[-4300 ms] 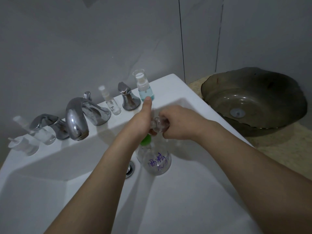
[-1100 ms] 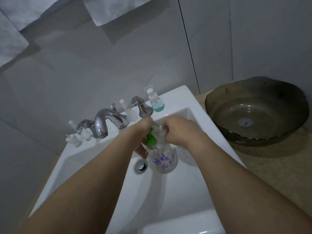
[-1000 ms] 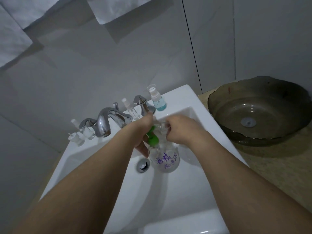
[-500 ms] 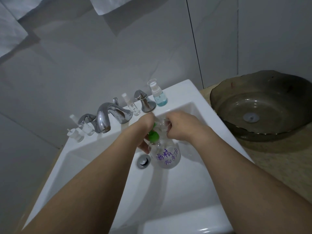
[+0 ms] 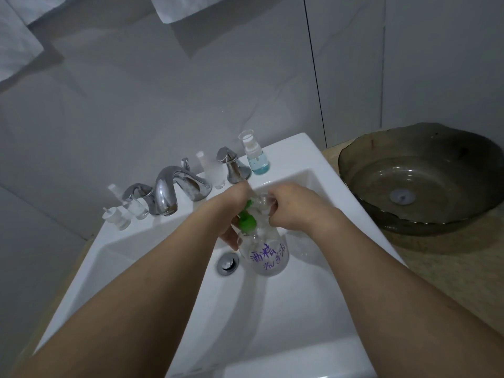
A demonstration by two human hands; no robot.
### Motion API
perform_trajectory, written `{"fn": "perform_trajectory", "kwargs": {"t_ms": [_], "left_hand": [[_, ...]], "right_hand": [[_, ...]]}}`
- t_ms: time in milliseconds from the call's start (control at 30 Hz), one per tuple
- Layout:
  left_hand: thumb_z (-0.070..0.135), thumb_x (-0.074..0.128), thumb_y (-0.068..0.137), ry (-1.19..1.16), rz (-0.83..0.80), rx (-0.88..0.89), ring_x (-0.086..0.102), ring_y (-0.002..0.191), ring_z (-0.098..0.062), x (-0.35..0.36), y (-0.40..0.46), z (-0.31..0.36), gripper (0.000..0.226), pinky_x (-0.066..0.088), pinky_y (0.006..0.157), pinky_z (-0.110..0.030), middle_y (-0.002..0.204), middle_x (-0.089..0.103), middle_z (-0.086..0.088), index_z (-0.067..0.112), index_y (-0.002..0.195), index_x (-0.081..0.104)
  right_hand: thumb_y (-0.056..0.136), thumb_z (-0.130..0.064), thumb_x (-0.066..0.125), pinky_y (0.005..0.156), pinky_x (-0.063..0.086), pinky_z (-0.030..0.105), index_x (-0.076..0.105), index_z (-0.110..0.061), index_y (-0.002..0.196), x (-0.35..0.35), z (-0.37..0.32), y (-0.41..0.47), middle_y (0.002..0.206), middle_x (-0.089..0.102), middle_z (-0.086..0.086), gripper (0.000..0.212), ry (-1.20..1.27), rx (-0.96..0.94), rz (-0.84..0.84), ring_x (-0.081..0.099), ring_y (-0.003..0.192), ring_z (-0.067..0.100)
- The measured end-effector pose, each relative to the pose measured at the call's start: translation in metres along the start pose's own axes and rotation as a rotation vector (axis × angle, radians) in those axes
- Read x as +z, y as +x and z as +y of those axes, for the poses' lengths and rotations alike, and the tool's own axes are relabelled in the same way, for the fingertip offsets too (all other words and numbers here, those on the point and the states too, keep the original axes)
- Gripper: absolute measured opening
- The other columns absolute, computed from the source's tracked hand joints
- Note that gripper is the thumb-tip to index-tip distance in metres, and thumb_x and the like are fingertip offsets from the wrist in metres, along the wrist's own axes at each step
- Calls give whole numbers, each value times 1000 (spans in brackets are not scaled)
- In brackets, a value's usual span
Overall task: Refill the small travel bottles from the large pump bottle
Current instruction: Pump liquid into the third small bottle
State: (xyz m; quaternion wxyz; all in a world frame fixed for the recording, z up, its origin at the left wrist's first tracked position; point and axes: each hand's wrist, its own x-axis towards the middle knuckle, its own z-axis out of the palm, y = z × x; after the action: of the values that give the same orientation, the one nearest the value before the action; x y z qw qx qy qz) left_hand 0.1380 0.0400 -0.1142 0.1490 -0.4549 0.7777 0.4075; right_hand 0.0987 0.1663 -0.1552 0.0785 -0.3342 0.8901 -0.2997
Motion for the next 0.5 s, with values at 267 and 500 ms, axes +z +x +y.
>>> {"fn": "perform_trajectory", "kwargs": {"t_ms": [267, 500], "left_hand": [[52, 23, 96, 33, -24, -4, 63, 78, -40, -2, 3, 3, 59, 53, 80, -60, 89, 63, -20, 6, 90, 59], [49, 28, 89, 57, 19, 5, 66, 81, -47, 6, 7, 1, 59, 55, 75, -56, 89, 67, -20, 4, 104, 62]], "right_hand": [[73, -12, 62, 62, 48, 28, 49, -23, 68, -1, 3, 2, 76, 59, -2, 18, 82, 16, -40, 59, 73, 19], [71, -12, 65, 62, 48, 27, 48, -24, 64, -1, 8, 4, 76, 61, -2, 21, 81, 38, -52, 60, 74, 19]]}}
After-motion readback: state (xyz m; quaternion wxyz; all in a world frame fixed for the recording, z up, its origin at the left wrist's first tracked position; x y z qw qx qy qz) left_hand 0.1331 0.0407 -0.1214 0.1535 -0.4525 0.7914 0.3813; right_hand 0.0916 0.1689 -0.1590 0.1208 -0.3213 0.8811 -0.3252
